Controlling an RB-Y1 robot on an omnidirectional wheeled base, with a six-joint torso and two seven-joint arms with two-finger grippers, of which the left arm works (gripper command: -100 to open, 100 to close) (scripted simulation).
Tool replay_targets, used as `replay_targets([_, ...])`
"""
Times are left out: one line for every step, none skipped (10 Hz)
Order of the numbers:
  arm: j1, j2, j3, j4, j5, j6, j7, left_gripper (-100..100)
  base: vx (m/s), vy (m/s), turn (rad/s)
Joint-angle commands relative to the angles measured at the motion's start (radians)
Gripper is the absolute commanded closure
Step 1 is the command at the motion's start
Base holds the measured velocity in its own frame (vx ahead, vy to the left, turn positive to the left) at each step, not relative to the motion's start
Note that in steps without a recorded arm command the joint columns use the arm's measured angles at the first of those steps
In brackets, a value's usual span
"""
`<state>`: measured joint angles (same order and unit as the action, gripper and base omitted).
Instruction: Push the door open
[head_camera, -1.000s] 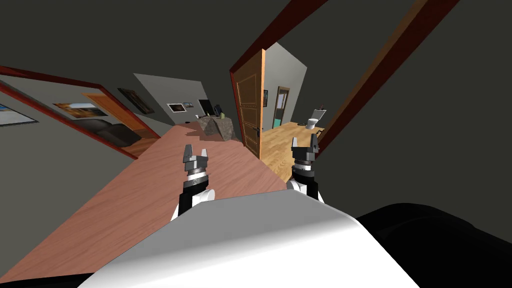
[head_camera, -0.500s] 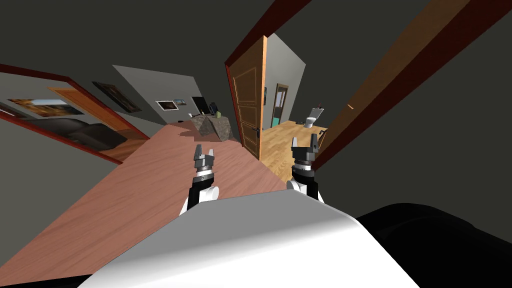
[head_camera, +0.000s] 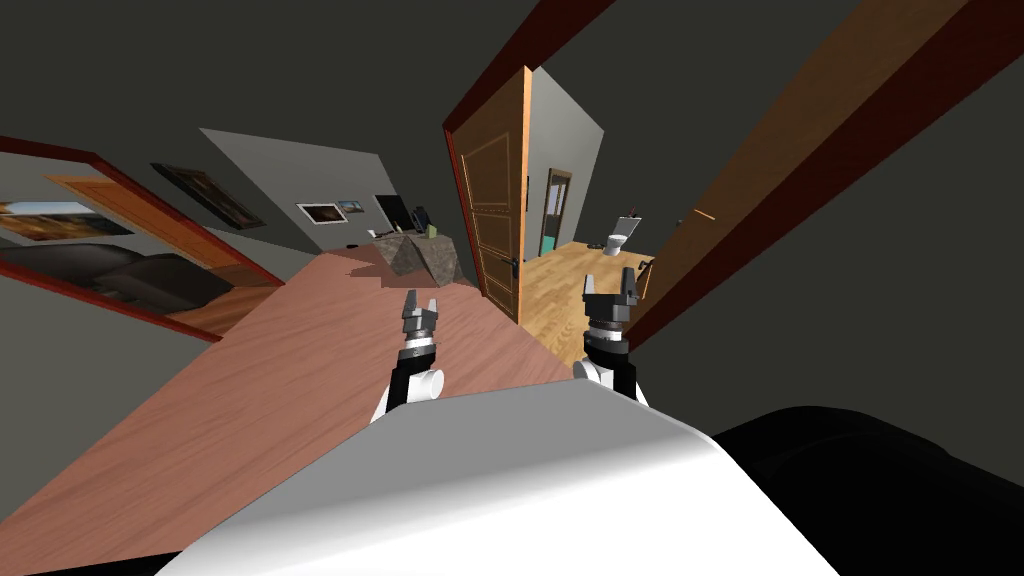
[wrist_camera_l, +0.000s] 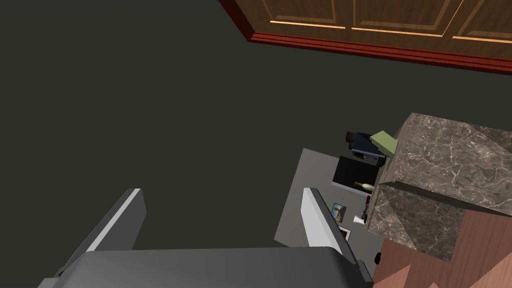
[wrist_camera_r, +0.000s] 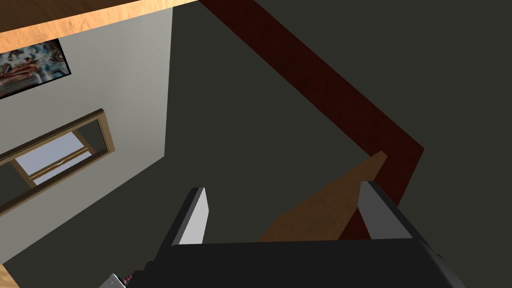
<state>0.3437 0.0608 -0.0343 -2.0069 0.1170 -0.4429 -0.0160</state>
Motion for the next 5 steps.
replay_targets([-0.021,0.002,-0.011,0.030,0.003,0.002,-0.004,-100,0.083,0.040,-0.069])
replay_targets([-0.033,0.004,-0.018,0.048,0.006,0.003,-0.005,-100,0.075,0.038,-0.063])
replay_targets([-0.044,0.007,-0.024,0.066,0.008,0.003,-0.007,-100,0.093,0.056,-0.085])
replay_targets([-0.056,0.009,-0.031,0.084,0.011,0.004,-0.008,-100,0.090,0.051,-0.075])
replay_targets([-0.067,0.012,-0.037,0.102,0.014,0.004,-0.009,-100,0.092,0.046,-0.063])
